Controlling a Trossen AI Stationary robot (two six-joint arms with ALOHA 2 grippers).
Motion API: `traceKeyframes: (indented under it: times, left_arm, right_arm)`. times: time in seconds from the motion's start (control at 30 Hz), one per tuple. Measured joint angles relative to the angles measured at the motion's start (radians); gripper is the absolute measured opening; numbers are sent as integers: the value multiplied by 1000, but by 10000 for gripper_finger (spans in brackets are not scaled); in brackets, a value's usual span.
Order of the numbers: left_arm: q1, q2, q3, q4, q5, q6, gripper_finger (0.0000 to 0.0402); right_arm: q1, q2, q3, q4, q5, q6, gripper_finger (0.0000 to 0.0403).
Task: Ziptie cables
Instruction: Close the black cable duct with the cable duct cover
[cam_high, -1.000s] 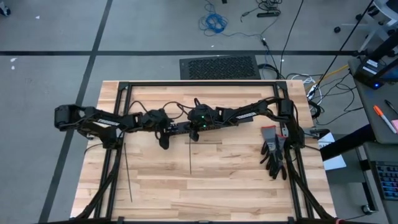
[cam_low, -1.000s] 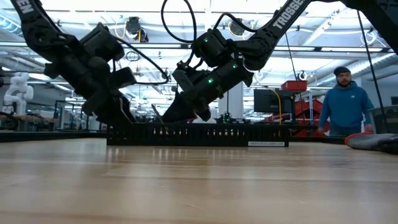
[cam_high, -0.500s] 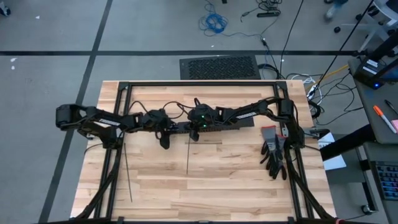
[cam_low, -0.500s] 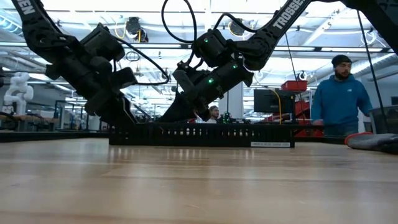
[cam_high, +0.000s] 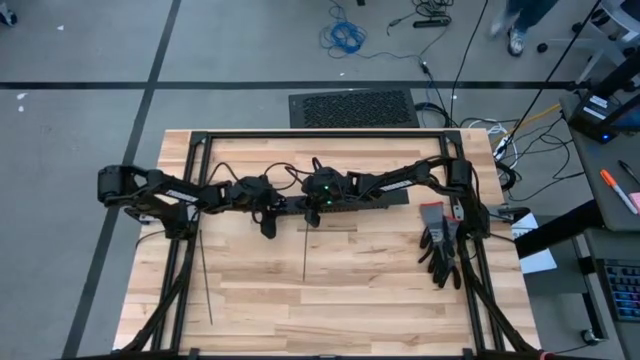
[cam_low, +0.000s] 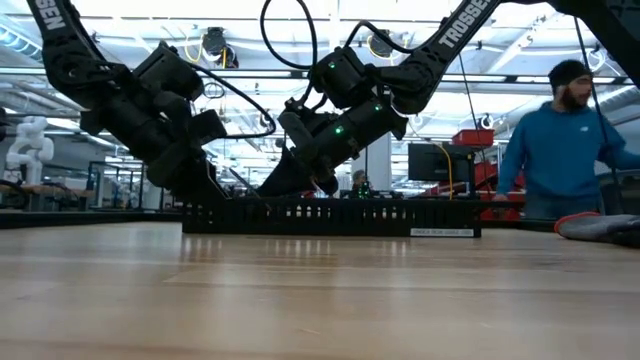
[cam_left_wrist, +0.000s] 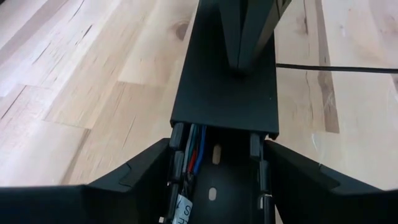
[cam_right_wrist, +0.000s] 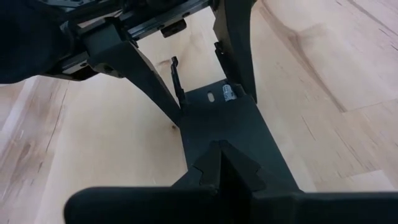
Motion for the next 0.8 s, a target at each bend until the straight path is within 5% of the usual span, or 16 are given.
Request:
traceKeyframes:
  times: [0.8]
  left_arm:
    - [-45,52,8,65,-8,0,197]
  right_arm:
    - [-5,2,0,28,-5,-8,0]
